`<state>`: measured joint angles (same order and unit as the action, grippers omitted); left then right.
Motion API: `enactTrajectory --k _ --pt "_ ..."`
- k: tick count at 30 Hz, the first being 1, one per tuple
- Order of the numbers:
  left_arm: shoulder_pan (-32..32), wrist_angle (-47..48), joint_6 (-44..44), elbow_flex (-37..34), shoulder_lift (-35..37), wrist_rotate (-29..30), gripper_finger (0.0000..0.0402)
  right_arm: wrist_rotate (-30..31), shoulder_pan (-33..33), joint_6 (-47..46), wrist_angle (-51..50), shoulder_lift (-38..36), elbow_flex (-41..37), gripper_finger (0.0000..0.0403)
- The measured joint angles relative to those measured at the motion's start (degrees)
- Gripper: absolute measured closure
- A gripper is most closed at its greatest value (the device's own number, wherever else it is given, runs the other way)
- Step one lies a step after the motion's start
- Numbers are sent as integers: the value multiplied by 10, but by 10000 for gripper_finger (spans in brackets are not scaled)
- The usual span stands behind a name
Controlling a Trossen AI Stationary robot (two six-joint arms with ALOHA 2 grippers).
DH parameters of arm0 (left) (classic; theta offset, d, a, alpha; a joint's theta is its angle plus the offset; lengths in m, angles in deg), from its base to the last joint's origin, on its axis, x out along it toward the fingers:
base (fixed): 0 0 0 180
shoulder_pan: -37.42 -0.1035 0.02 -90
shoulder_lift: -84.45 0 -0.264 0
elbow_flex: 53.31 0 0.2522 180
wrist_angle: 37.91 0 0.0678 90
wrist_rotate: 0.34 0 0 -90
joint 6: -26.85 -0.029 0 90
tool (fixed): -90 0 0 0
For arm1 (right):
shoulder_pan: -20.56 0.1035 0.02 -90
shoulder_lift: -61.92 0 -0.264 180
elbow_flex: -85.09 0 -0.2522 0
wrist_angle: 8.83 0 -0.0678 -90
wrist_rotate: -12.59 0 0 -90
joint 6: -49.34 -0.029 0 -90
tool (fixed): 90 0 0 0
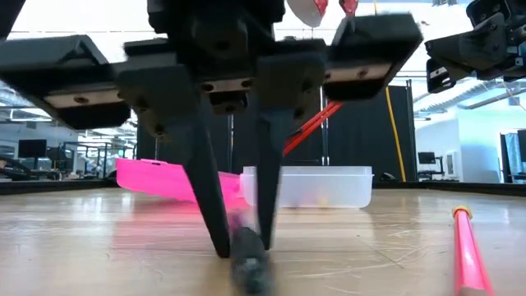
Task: Pick & place school supplies into a supply box
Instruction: Put the black pen into the pink supply box
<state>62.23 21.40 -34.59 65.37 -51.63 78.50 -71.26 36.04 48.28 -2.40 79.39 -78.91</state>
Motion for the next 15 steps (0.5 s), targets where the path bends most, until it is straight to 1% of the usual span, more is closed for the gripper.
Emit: enactTrajectory --k 3,4,7,9,12,15 --pt "-11 15 59 0 0 -31 370 2 0 2 1 0 0 403" --pt "-13 16 82 -1 -1 -38 379 2 0 2 1 0 0 403" --pt "-18 11 116 -2 -1 -67 378 2 0 2 1 0 0 403" --pt "-20 6 116 -3 -2 -80 365 2 0 2 0 0 0 403" --pt "-13 7 88 -3 -2 -77 349 1 0 2 0 0 0 403" --pt "-9 13 75 -4 4 -57 359 1 0 2 0 0 0 403"
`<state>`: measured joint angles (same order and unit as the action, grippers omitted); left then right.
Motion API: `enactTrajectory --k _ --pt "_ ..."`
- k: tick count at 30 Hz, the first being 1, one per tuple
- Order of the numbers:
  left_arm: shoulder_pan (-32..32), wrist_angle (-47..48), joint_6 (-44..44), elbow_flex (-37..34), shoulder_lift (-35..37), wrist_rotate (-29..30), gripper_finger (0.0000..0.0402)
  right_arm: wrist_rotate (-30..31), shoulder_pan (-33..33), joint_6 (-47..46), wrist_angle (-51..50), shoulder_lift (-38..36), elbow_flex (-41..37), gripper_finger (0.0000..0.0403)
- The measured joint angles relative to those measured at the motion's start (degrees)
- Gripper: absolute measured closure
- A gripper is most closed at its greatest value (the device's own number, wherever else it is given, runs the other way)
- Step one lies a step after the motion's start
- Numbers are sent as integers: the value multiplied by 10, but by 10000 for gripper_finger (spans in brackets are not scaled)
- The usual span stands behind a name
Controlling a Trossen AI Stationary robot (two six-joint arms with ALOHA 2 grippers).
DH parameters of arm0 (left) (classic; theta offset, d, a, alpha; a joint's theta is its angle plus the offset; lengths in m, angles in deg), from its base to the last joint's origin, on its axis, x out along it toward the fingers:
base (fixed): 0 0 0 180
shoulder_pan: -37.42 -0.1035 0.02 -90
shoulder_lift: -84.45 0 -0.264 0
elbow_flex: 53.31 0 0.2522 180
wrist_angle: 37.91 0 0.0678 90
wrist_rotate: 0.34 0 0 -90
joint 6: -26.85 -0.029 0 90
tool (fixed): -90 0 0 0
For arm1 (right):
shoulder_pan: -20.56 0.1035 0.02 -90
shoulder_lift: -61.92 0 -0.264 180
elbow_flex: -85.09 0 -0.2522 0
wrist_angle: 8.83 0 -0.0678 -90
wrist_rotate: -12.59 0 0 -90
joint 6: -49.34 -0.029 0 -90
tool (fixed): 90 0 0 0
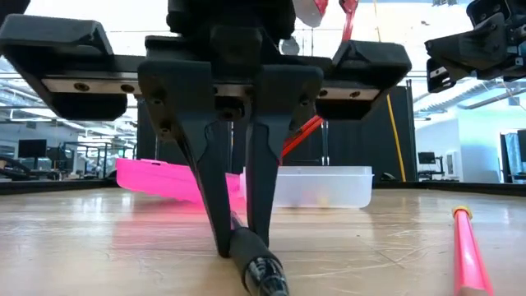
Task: Pick & place school supplies into a supply box
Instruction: Put the black pen into the pink supply box
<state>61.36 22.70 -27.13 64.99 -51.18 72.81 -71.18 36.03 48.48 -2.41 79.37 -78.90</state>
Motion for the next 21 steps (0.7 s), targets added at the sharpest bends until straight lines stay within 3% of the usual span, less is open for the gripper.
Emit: enactTrajectory --k 3,12,17,21 --pt "2 6 0 -1 17 30 380 -1 0 0 -8 0 0 403" --pt "4 26 -51 -4 61 96 373 -1 0 0 -41 0 0 403" --pt "2 28 -48 -3 68 101 381 -1 0 -6 -50 0 0 403" --pt "1 35 -86 -3 76 160 380 -1 0 -10 -57 0 0 403"
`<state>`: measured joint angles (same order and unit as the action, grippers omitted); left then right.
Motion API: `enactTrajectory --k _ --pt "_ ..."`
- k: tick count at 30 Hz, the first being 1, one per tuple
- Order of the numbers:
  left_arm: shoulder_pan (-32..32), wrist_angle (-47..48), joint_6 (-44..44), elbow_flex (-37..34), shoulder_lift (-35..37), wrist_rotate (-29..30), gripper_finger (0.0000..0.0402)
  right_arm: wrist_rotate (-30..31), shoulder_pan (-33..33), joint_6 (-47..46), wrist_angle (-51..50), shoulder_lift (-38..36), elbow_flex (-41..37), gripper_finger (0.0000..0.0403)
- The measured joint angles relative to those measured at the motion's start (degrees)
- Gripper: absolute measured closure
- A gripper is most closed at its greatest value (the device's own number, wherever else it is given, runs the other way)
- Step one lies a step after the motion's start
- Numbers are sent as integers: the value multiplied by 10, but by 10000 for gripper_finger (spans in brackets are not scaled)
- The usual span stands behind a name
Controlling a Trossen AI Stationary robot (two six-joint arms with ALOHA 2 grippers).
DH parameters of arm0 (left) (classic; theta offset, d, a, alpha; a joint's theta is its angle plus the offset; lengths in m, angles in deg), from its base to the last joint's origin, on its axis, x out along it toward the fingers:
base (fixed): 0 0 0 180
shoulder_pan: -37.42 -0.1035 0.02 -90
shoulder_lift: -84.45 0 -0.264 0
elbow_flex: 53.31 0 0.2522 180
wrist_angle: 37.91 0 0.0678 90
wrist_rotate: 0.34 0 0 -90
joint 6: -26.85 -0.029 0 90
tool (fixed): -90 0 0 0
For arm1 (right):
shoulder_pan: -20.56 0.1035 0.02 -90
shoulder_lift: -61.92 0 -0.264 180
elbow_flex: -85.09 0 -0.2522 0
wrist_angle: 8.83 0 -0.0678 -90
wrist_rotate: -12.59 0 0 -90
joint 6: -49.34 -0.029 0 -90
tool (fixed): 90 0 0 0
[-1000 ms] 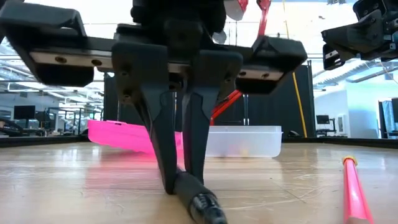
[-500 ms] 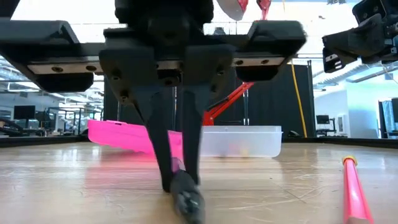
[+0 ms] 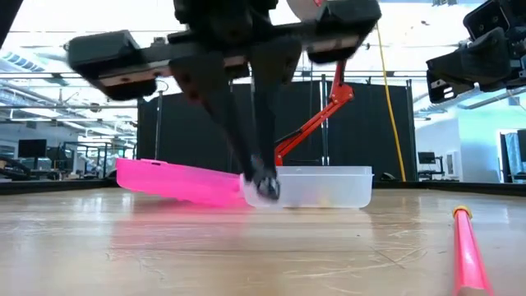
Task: Pick & place school supplies into a supply box
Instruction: Put the black pen into the pink supply box
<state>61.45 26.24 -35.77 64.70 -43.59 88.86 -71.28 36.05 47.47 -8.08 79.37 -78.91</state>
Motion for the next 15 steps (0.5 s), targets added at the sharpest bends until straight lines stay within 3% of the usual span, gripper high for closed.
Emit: enactTrajectory --k 6,11,15 --pt "-18 23 -101 1 58 52 368 0 0 0 1 0 0 403" --pt "-81 18 -202 3 99 52 383 -1 0 5 -2 0 0 403" --pt "-150 19 -258 3 96 13 383 0 0 25 -3 0 0 403"
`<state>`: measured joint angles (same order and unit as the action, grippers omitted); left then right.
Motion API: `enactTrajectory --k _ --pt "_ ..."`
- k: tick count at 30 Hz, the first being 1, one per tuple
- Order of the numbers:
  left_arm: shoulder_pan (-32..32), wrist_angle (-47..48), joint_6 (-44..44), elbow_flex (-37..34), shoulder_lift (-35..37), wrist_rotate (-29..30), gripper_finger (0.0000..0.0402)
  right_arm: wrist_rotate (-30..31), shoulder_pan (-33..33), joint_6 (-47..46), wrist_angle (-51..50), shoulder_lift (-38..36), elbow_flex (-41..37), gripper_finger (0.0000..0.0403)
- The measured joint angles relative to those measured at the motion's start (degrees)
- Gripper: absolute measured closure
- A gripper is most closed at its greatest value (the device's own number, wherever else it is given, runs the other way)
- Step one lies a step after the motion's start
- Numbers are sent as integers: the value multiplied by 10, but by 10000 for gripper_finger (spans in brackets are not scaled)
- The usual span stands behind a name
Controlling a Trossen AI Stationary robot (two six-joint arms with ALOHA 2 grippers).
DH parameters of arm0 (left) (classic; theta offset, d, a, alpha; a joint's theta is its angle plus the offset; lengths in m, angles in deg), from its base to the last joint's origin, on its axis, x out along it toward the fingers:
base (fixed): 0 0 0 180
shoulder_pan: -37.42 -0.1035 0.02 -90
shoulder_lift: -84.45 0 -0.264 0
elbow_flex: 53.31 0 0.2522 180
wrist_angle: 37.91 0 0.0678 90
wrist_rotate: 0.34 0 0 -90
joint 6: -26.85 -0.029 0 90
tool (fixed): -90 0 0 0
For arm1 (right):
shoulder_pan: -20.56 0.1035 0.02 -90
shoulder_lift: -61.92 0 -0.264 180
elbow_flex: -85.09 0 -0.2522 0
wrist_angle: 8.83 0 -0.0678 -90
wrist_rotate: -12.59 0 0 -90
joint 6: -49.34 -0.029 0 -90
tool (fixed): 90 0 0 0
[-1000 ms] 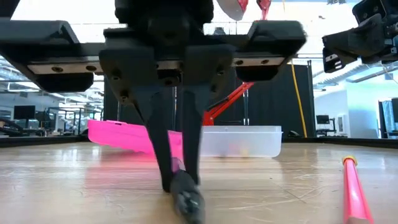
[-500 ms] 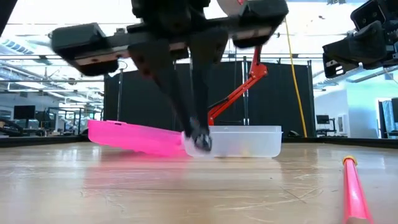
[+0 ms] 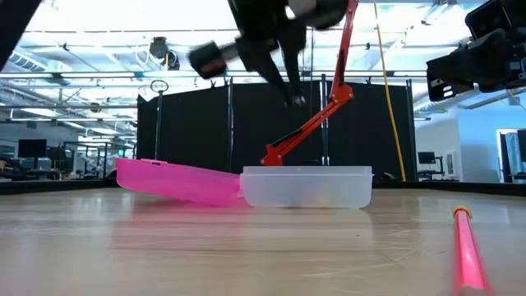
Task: Pick & place school supplies into a supply box
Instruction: Put the black pen into the pink supply box, then put the brown pencil into the pink supply box
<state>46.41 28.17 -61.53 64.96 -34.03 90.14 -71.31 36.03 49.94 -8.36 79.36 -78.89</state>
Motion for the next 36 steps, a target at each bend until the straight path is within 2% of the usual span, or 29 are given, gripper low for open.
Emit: enactTrajectory --k 2,7,12,19,25,29,32,36 --pt "-31 -2 -22 0 -10 -32 378 0 0 12 0 0 0 403" --pt "-74 -6 -59 0 -37 -64 378 2 0 31 -2 0 0 403" --pt "-85 -7 -86 0 -60 -65 399 1 0 38 -1 0 0 403" --pt "-101 -5 -90 -1 -84 -65 395 1 0 47 -7 0 0 403" --pt "-106 -29 -60 0 -58 -54 395 1 0 46 -22 0 0 403" --pt "-92 -4 41 -1 25 -26 398 -1 0 43 -24 0 0 403" --pt "-76 28 150 0 131 -10 398 -2 0 33 -25 0 0 403" --pt "-58 67 330 -13 297 44 399 -1 0 33 -16 0 0 403"
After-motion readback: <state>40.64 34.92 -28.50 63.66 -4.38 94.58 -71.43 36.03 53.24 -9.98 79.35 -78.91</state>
